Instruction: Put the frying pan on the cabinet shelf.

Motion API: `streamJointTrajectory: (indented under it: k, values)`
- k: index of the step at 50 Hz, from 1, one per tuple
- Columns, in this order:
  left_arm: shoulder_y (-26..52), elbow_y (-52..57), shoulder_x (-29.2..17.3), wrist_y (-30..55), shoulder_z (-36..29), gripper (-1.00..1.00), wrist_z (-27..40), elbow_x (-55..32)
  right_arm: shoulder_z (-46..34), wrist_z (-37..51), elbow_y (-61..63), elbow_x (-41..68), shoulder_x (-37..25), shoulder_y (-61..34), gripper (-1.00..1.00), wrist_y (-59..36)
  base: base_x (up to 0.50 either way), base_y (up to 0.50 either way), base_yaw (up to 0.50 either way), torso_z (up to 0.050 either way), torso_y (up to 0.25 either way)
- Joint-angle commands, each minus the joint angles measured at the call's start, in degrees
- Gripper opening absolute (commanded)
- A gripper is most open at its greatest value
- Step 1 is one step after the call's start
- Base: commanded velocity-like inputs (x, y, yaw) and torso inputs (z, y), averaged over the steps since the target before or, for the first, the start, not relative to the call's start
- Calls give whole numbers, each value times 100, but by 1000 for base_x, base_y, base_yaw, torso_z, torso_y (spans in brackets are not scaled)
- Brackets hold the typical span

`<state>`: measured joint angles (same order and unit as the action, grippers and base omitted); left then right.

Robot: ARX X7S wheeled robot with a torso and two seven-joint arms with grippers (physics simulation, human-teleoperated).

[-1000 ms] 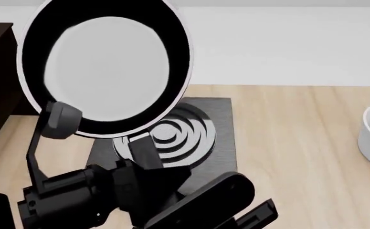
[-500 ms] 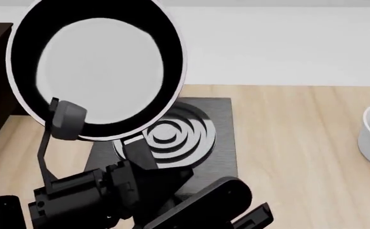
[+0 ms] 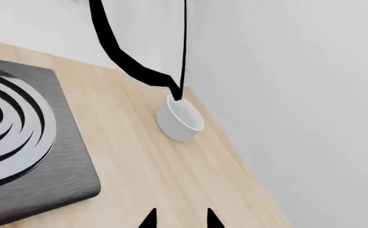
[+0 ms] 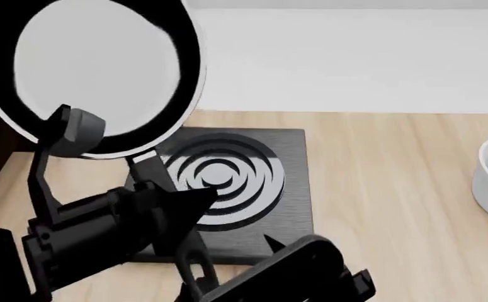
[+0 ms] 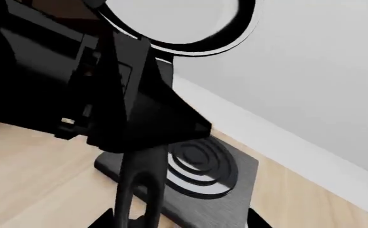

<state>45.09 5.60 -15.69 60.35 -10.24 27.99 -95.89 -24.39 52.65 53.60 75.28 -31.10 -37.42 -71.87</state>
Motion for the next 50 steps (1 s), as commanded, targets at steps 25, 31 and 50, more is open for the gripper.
streamJointTrajectory:
  k: [25,31,50]
  values:
    - [2157,-3588,-640,-460,301,-100,-1243,980,-219,97,-164,-169,-7,-73,100,27,0,0,0,1,2]
    - [3062,-4970,-582,-560,-58,-100,-1939,1464,-313,126,-211,-160,53,-137,100,-12,0,0,0,0,2]
    - [4062,-7152,-603,-1078,154,-100,-2961,1512,-574,458,-353,104,301,-371,100,-197,0,0,0,1,2]
